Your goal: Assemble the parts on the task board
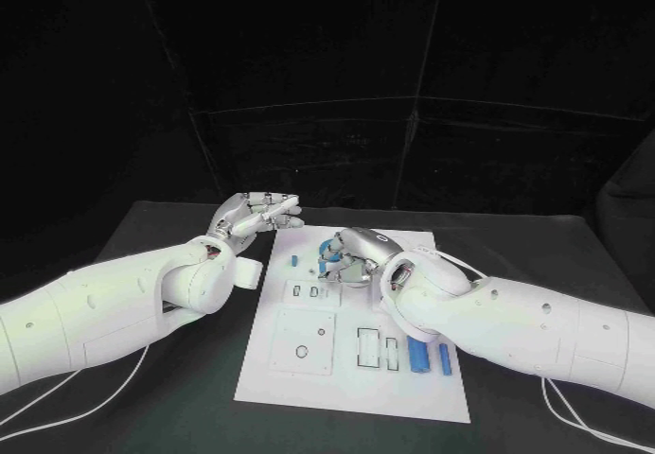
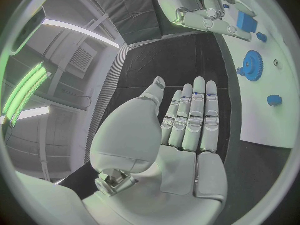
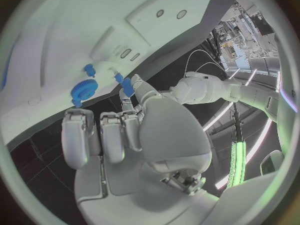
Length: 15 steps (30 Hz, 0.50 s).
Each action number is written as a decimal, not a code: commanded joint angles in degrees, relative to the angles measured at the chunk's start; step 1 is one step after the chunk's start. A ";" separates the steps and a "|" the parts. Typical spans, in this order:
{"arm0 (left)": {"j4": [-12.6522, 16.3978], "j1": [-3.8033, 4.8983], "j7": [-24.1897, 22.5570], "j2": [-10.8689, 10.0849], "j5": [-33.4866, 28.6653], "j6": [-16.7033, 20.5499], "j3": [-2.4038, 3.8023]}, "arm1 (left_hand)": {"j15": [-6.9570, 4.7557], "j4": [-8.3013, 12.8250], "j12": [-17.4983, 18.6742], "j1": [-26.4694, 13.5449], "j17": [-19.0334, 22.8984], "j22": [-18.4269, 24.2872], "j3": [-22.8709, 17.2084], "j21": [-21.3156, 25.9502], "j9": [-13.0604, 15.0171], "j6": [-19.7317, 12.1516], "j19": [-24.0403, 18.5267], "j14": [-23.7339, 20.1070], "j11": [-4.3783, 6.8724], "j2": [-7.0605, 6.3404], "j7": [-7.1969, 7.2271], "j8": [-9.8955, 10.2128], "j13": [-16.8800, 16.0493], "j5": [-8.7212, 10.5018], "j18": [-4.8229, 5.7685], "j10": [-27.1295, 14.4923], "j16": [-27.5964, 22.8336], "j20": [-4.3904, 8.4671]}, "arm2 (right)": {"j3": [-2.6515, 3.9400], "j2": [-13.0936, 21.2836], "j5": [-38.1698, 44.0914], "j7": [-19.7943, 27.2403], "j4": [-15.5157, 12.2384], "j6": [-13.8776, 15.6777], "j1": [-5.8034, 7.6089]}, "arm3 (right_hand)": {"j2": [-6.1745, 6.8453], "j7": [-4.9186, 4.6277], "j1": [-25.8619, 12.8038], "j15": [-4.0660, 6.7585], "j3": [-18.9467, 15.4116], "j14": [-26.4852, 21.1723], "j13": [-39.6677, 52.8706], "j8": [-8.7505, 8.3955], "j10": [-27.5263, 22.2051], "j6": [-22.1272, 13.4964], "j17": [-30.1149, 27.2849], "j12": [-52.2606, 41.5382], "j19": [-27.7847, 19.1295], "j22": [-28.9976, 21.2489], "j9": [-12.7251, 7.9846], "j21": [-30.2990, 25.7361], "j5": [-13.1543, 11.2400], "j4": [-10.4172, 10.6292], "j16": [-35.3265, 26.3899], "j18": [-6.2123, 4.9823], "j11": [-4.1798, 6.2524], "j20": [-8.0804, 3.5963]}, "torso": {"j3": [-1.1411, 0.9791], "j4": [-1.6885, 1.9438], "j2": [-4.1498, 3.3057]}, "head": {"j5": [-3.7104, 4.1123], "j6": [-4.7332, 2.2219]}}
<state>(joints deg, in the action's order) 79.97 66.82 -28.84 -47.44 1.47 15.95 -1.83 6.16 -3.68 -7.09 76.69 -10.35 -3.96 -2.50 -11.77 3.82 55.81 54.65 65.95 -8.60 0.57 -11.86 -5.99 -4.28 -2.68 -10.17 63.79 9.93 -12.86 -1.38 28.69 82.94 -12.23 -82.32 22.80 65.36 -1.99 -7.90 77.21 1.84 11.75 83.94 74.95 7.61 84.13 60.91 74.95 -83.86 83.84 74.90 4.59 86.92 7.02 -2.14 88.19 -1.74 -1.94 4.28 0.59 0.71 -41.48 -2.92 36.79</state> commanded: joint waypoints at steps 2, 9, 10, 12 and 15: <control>-0.04 0.10 -1.47 0.25 -1.12 -0.56 0.05 | -0.02 0.32 0.34 0.19 -0.06 0.05 0.02 0.32 0.00 0.34 0.39 0.40 -0.04 0.41 -0.01 0.25 0.09 -0.06 -0.46 -0.12 -0.25 -0.05 | -0.01 -0.57 3.62 -1.44 0.71 -2.34 -0.77 | 0.04 1.13 -0.50 0.24 0.39 5.07 9.97 0.00 1.80 1.05 10.30 -0.04 2.77 8.30 -0.05 0.24 0.26 -0.10 -0.02 0.24 -0.04 -0.19 | -0.05 0.08 -0.08 | -0.33 0.43; -0.08 0.10 -1.50 0.39 -1.18 -0.63 0.05 | -0.02 0.32 0.35 0.18 -0.06 0.05 0.03 0.32 0.00 0.34 0.39 0.40 -0.04 0.41 -0.01 0.25 0.10 -0.06 -0.46 -0.13 -0.25 -0.05 | -0.02 -1.46 4.42 -1.52 1.50 -3.24 -1.78 | 0.12 1.13 -0.50 0.23 0.47 5.07 9.96 -0.03 1.78 1.05 10.28 -0.02 2.76 8.28 -0.07 0.23 0.36 -0.19 -0.03 0.24 -0.05 -0.18 | -0.07 0.15 -0.11 | -0.46 0.90; -0.06 0.10 -1.48 0.41 -1.18 -0.65 0.05 | -0.01 0.33 0.39 0.17 -0.06 0.05 0.03 0.33 0.00 0.34 0.40 0.40 -0.05 0.41 -0.03 0.26 0.12 -0.06 -0.45 -0.17 -0.27 -0.05 | -0.02 -1.52 4.50 -1.56 1.57 -3.37 -1.87 | 0.12 1.13 -0.50 0.23 0.47 5.07 9.96 -0.03 1.78 1.05 10.28 -0.02 2.76 8.28 -0.07 0.23 0.36 -0.19 -0.03 0.24 -0.05 -0.18 | -0.07 0.13 -0.09 | -0.44 0.93; -0.04 0.10 -1.45 0.43 -1.18 -0.67 0.05 | -0.01 0.33 0.39 0.17 -0.06 0.05 0.03 0.33 0.00 0.34 0.40 0.40 -0.05 0.41 -0.03 0.26 0.12 -0.06 -0.45 -0.17 -0.27 -0.05 | -0.03 -1.64 4.71 -1.70 1.77 -3.59 -2.03 | 0.14 1.12 -0.51 0.22 0.47 5.07 9.96 -0.04 1.78 1.05 10.27 -0.02 2.76 8.28 -0.07 0.23 0.37 -0.20 -0.04 0.24 -0.06 -0.18 | -0.09 0.12 -0.08 | -0.46 0.99; 0.00 0.10 -1.38 0.45 -1.19 -0.72 0.05 | -0.01 0.33 0.39 0.17 -0.06 0.05 0.03 0.33 0.00 0.34 0.40 0.40 -0.05 0.41 -0.03 0.26 0.12 -0.06 -0.45 -0.17 -0.27 -0.05 | -0.03 -1.86 5.00 -2.07 2.28 -3.85 -2.21 | 0.26 1.10 -0.56 0.21 0.49 5.06 9.96 -0.07 1.78 1.05 10.25 -0.02 2.77 8.29 -0.09 0.24 0.42 -0.25 -0.05 0.24 -0.07 -0.16 | -0.10 0.01 -0.08 | -0.58 1.08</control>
<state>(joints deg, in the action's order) 79.87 66.82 -29.28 -47.06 0.66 15.86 -1.83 6.16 -3.69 -7.09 76.69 -10.34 -3.97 -2.49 -11.77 3.82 55.80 54.65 65.95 -8.60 0.57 -11.86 -5.99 -4.24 -2.68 -10.16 63.78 9.93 -12.86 -1.42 26.93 86.54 -13.69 -80.11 20.10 63.07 -1.66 -7.79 76.88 1.84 11.92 83.94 74.95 7.24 84.13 60.82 74.93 -83.86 83.84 74.94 4.54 86.92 7.24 -2.31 88.19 -1.74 -1.95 4.28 0.51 0.83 -41.56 -3.42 37.81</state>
